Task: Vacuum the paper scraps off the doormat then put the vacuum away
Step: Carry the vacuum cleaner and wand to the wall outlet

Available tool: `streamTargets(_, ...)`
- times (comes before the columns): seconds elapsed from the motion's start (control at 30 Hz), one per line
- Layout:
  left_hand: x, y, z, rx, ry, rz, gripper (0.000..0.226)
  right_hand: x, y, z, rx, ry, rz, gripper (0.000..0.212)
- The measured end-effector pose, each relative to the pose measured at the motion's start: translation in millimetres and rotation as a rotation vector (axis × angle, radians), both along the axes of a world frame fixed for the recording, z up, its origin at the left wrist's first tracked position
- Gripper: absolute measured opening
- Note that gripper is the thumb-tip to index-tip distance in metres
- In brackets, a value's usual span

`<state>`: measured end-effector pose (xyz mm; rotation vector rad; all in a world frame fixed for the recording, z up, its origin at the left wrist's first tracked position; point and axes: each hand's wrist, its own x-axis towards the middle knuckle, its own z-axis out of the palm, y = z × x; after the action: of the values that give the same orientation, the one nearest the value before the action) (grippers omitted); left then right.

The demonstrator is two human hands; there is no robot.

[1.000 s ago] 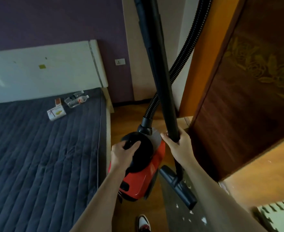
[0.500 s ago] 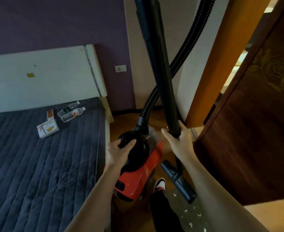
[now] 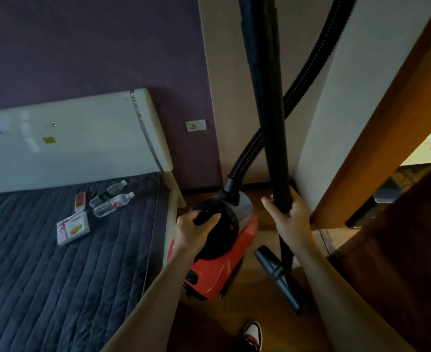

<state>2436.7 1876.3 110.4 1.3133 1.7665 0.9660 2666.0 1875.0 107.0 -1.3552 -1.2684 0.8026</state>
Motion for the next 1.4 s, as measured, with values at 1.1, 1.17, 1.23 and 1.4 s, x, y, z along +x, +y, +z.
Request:
streamTargets(1.1,43.8,314.6,-65.3,-0.153,-0.018,-0.193,0.015,45.2,265.7,-32.5,-0.179,-0.04,-0.182,0.02)
streamTargets(1.17,49.0,320.0,-70.1,-0.173,-0.021,-0.172,0.02,52.4,272.4,-37.6,-0.192,-0.027,-0.17,0.021)
streamTargets(1.23,54.6,323.4,-71.2,-0.178,-0.014,-0.15,0.031,58.5,279.4,-40.0,-0.194,-0.007,-0.161,0.021)
streamTargets(1.4,67.2,333.0,-77.1,-0.172,0.022,-0.152,0.029,69.1,296.9,-47.8,-0.165,0.007,-0.166,0.021)
